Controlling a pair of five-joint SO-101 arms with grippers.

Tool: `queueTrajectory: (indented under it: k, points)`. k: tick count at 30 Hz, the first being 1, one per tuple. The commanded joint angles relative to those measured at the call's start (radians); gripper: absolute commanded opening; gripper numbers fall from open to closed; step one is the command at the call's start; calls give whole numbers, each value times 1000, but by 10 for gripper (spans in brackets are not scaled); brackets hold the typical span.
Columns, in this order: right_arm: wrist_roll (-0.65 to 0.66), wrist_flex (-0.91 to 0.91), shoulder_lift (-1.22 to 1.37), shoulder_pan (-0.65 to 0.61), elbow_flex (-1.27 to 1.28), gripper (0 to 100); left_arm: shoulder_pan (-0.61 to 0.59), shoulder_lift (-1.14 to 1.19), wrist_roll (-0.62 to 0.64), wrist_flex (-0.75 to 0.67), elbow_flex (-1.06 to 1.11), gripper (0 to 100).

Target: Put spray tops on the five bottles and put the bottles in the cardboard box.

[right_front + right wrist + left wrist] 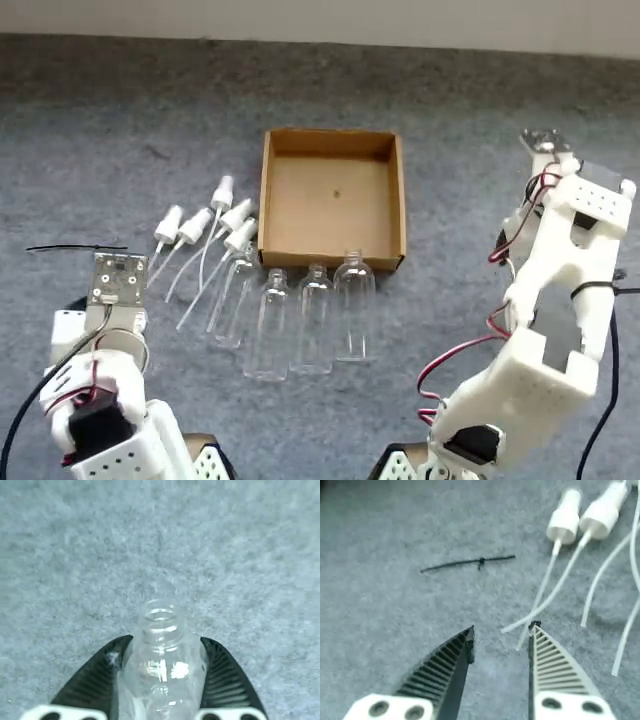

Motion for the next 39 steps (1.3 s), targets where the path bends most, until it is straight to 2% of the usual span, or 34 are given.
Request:
queueTrajectory:
  k: [1, 4, 6, 10, 12, 14, 18, 23, 31, 36, 39]
  points:
    - [-55, 7, -188, -58, -8, 63, -2, 186, -9, 40, -298, 175]
    - [-132, -4, -312, -117, 68, 63, 24, 484, -29, 55, -496, 176]
    - [-153, -8, -401, -182, 134, 63, 67, 723, -74, 117, -651, 176]
    - [-221, -120, -624, -305, 346, 62, 140, 1185, -84, 219, -998, 181]
    - [-227, -179, -750, -355, 484, 62, 150, 1386, -84, 239, -1158, 219]
    - [-226, -236, -852, -387, 618, 62, 160, 1557, -87, 261, -1300, 250]
    - [-224, -283, -1009, -403, 822, 62, 179, 1836, -89, 279, -1537, 248]
    - [-229, -282, -1112, -404, 872, 62, 231, 2111, -83, 276, -1751, 248]
    - [-230, -280, -1158, -404, 878, 62, 265, 2397, -18, 272, -2023, 248]
    - [-230, -280, -1158, -406, 878, 62, 269, 2554, -6, 276, -2137, 248]
    - [-230, -278, -1158, -427, 878, 62, 272, 2620, -6, 276, -2169, 214]
